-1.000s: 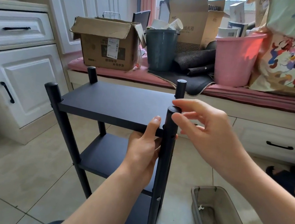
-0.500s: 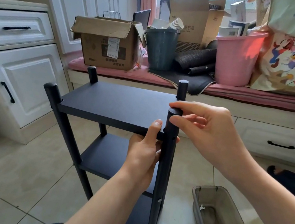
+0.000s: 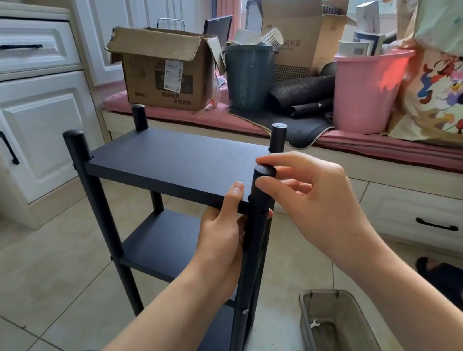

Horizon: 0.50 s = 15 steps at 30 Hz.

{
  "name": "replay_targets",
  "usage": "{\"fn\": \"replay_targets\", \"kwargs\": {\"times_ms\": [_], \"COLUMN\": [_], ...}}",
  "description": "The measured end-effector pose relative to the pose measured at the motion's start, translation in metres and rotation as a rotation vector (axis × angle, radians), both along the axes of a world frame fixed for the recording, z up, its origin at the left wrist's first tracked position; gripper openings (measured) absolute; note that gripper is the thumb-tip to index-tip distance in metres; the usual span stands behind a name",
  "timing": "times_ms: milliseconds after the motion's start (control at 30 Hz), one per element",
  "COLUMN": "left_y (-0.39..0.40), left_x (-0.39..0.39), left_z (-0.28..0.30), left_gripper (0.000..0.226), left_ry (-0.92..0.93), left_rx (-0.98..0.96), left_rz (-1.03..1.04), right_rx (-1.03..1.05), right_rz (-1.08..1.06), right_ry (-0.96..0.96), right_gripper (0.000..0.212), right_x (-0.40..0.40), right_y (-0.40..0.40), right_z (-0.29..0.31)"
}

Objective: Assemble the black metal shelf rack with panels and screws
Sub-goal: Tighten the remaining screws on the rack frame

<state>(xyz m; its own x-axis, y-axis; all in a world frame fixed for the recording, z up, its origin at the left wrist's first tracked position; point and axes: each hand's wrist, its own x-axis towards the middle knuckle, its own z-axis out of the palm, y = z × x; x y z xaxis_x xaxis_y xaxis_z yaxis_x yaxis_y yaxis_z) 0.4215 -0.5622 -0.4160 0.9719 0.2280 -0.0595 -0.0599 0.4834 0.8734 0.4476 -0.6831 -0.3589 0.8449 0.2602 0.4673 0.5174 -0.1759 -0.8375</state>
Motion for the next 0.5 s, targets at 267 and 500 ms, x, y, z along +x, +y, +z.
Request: {"fn": "replay_targets", "kwargs": {"times_ms": [267, 500], "left_y": [-0.006, -0.02], "left_x": [0.006, 0.015], "left_z": [0.003, 0.002], "left_gripper": [0.049, 0.043], "left_ry": [-0.035, -0.055], "left_rx": [-0.125, -0.109], "left_rz": [-0.032, 0.016], "right_rx": [0.003, 0.027], "right_rz": [-0.033, -0.082], "right_ry": [0.007, 0.033], "right_gripper": [0.023, 0.026], "right_x": [0.008, 0.014], "right_y": [-0.003, -0.013], "right_z": [0.001, 0.0]}}
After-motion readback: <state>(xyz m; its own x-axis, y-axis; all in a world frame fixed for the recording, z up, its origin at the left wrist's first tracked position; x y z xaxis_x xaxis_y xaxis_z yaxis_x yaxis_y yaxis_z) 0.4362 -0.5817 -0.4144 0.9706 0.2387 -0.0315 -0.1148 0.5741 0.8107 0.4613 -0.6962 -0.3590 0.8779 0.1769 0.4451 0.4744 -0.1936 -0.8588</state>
